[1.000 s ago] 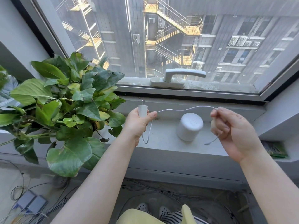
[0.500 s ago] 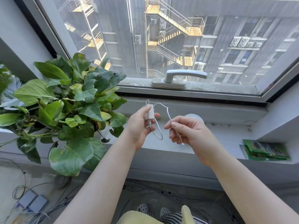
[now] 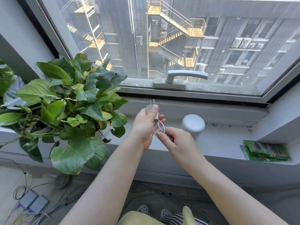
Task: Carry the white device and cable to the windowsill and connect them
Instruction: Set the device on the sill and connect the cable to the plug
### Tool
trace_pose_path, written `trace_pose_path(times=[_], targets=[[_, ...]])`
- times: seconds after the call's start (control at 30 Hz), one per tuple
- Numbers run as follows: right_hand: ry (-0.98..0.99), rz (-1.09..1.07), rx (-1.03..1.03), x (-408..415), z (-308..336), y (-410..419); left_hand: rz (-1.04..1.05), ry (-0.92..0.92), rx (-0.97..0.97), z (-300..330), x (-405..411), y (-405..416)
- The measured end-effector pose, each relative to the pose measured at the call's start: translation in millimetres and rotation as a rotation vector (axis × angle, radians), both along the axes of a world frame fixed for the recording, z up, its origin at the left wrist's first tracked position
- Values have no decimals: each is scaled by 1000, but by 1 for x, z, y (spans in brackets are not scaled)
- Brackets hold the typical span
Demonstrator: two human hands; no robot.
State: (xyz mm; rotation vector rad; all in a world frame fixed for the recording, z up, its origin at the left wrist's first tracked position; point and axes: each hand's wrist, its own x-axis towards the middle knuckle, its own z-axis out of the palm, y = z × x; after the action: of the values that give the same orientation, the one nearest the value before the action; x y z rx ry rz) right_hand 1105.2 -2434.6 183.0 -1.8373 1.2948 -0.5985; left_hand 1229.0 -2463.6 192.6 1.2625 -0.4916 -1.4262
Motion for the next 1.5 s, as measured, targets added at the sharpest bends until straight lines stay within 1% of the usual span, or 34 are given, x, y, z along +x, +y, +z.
trace_pose_path(times=[0.07, 0.13, 0.2, 0.27, 0.3, 0.4, 0.43, 0.5, 0.57, 0.63, 0.7, 0.77, 0.87, 0.93, 0.97, 1.03, 1.13, 1.23, 1.27, 1.37, 1.4, 1.5], targets=[[-5, -46, -18, -1, -1, -1, -5, -4, -22, -1, -1, -1], [19, -64, -39, -1, -2, -4, -1, 43, -32, -2, 0, -2], [126, -33, -122, -3, -4, -6, 4, 103, -31, -1, 3, -3], [257, 8, -197, -3, -5, -7, -22, 118, -25, -1, 5, -3], [264, 13, -190, -3, -6, -7, -41, 115, -19, -1, 7, -3], [105, -21, -173, -2, -10, -6, -88, 91, 28, -2, 11, -1], [47, -52, -205, -1, -12, -6, -107, 46, 54, -3, 12, -1], [-50, -99, -262, -1, -19, -8, -131, -103, 114, -5, 14, -2], [-131, -139, -284, -2, -26, -7, -111, -216, 170, -7, 13, -3], [-190, -186, -289, -3, -33, -7, -100, -271, 205, -10, 11, -4], [-248, -244, -252, -4, -40, -8, -87, -279, 223, -13, 11, -4], [-319, -291, -221, -3, -45, -7, -75, -209, 288, -14, 13, -5], [-375, -293, -253, 1, -51, -5, -120, 34, 405, -20, 17, -9], [-397, -265, -242, 3, -56, -3, -73, 214, 409, -23, 16, -13], [-416, -254, -218, 3, -58, -1, -30, 275, 396, -24, 15, -15], [-480, -231, -150, 4, -63, 2, 48, 325, 367, -25, 12, -21], [-560, -211, -29, 4, -66, 7, 104, 278, 353, -29, 10, -26], [-576, -254, 169, 3, -66, 6, 136, 257, 262, -35, 8, -24], [-577, -289, 238, 4, -65, 4, 113, 211, 229, -36, 7, -22], [-664, -384, 467, 6, -57, -9, -23, -39, 165, -40, 0, -15], [-625, -382, 497, 6, -54, -15, -58, -107, 149, -42, -2, -13], [-336, -261, 454, 6, -46, -30, -113, -287, 94, -47, -9, -11]])
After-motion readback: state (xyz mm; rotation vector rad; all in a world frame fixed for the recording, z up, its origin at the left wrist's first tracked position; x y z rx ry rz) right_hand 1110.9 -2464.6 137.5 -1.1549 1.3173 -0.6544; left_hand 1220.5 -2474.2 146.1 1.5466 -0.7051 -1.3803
